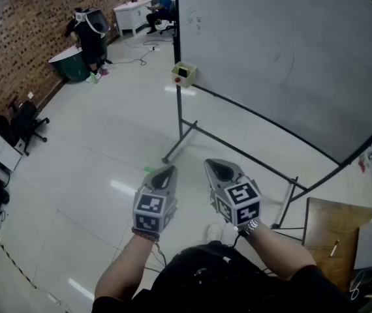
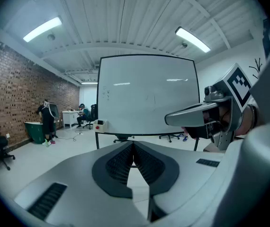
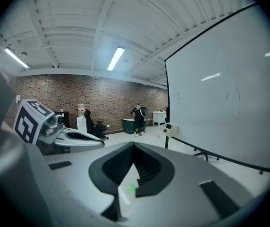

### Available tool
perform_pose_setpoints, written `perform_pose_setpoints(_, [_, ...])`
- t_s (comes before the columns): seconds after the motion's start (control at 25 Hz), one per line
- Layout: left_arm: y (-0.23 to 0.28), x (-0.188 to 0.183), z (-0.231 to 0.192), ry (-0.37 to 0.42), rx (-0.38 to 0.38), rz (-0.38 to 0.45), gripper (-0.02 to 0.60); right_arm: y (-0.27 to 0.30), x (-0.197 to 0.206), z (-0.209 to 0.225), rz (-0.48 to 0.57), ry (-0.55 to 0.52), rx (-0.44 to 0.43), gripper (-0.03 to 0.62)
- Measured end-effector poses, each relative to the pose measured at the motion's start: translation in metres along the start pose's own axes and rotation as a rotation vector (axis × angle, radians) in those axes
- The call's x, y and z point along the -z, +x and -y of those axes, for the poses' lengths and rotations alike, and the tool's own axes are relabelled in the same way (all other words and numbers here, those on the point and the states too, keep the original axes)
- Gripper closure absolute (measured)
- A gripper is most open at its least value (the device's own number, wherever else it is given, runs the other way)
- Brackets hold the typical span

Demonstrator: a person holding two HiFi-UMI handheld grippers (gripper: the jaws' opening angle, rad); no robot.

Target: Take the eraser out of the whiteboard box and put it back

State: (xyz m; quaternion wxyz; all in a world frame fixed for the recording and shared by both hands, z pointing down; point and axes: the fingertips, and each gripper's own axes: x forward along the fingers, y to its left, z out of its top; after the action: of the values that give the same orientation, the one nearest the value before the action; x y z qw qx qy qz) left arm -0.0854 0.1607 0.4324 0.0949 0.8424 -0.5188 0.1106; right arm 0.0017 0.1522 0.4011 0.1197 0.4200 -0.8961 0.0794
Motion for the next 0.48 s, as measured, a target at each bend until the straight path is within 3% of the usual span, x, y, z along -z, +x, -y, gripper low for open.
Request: perform_pose_setpoints(0.48, [0.081,-0.021,-0.019,0.018,-0.032,-0.002,0.581,0.052,-0.013,0.065,0.020,0.006,-0.032,0.574])
